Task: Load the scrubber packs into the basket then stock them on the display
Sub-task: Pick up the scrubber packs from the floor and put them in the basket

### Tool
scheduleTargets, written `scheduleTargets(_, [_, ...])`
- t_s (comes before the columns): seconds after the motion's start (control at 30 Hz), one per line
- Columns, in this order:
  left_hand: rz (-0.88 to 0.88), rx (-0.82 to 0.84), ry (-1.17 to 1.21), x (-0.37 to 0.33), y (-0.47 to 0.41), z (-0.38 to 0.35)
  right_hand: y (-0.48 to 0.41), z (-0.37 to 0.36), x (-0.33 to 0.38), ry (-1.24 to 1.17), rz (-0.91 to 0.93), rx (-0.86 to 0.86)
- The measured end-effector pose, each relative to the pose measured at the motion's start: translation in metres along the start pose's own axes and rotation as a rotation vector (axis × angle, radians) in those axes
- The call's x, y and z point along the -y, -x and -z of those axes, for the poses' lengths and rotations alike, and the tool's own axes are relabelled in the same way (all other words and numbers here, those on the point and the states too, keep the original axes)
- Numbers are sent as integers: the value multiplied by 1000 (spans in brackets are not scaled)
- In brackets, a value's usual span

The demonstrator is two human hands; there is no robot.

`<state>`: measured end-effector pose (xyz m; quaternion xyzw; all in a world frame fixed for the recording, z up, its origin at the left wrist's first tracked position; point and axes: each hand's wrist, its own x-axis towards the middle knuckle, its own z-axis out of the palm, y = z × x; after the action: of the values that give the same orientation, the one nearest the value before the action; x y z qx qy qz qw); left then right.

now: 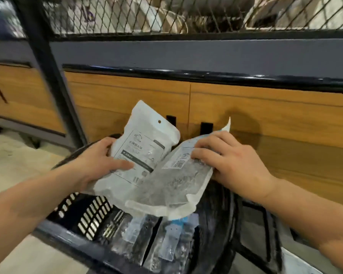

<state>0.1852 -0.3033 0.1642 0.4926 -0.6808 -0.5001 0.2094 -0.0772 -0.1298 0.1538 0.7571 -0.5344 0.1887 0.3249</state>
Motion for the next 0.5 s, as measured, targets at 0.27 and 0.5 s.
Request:
scheduleTargets(0.27, [119,-28,-553,101,-62,42,-27,-114,58,-90,174,448])
scheduleTargets(0.5, [229,535,-615,160,-86,15,-5,-180,93,-148,120,1309])
